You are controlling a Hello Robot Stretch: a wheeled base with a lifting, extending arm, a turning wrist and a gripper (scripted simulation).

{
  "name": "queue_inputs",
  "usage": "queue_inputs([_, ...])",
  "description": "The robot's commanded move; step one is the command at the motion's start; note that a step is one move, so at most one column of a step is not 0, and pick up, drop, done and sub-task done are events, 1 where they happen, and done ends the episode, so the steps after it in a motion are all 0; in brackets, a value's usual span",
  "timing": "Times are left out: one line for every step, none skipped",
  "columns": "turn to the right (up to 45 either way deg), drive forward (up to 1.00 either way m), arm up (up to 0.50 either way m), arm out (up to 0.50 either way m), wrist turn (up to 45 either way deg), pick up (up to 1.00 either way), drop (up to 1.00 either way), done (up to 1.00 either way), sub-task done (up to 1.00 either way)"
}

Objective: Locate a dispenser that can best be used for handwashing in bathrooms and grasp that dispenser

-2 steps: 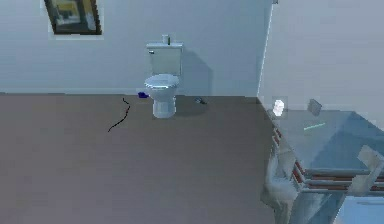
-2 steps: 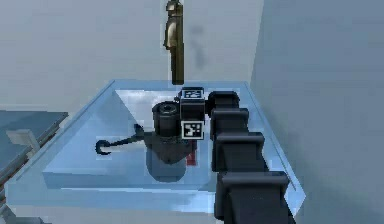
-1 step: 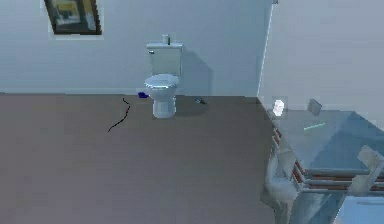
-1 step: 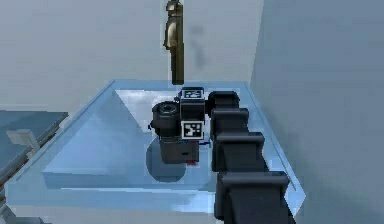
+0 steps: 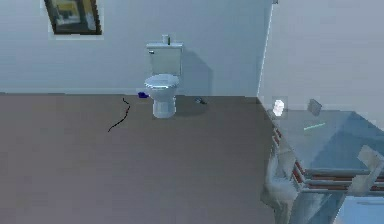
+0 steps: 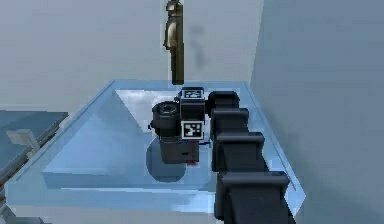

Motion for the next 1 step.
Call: queue_inputs([0.0,0.0,0.0,0.0,0.0,0.0,0.0,1.0,0.0])
